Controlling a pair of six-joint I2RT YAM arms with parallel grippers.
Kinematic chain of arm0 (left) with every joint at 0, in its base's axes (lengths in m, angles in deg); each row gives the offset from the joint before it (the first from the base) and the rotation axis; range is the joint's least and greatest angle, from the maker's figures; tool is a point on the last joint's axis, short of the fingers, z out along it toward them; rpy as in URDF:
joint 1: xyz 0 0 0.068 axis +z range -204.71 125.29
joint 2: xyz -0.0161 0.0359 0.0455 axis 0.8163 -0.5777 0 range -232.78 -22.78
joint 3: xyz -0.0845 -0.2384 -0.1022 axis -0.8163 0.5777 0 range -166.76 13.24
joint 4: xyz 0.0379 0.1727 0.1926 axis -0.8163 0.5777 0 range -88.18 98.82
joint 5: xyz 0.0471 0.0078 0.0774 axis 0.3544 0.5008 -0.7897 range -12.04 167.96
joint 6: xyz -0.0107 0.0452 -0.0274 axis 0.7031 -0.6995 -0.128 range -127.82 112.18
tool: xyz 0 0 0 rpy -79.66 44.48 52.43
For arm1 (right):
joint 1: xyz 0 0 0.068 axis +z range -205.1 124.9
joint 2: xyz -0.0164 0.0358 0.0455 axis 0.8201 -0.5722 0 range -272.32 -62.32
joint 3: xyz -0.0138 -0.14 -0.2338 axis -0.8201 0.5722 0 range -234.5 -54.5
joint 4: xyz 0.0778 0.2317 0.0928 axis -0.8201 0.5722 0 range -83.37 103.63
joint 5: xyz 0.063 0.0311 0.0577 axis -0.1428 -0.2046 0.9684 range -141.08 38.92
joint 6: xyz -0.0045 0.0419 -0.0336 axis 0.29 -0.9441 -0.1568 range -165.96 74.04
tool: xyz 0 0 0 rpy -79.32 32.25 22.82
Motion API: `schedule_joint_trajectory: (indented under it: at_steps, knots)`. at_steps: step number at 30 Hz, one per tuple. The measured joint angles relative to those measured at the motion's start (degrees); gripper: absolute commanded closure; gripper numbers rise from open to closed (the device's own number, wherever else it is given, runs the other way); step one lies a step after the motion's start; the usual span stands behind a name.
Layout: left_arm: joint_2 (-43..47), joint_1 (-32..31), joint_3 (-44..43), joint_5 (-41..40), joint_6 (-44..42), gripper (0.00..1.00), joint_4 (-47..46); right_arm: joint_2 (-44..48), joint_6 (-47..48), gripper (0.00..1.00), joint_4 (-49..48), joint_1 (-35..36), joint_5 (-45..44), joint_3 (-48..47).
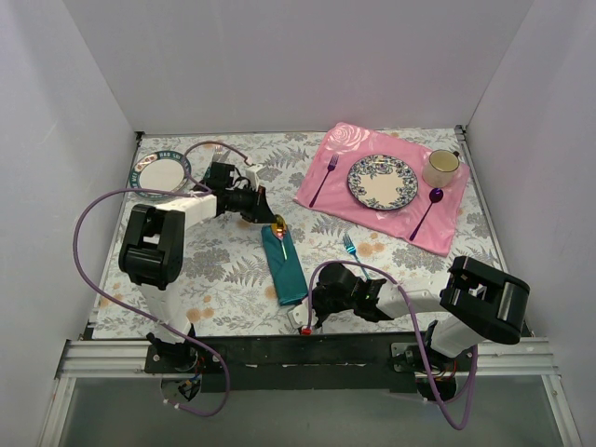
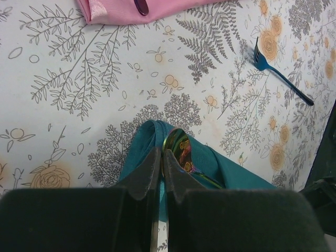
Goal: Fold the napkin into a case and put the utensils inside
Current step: Insert the spoon into the folded napkin.
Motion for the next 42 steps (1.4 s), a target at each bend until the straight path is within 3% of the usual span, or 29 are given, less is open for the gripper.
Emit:
schedule_joint_trajectory:
  at_steps: [25, 29, 42]
  knots:
    - [1.07, -2.01, 5.18, -0.04, 3.67, 1.0, -1.66, 0.0, 0.07, 0.92, 0.0, 0.0, -0.02, 0.0]
    - [1.11, -2.01, 5.35, -0.13, 3.82, 0.85, -1.79, 0.0, 0.09, 0.92, 0.0, 0.0, -0.02, 0.0]
    - [2.93, -2.01, 1.86, -5.95, 2.54, 0.62, 0.15, 0.39, 0.28, 0.86, 0.63, 0.0, 0.07, 0.0]
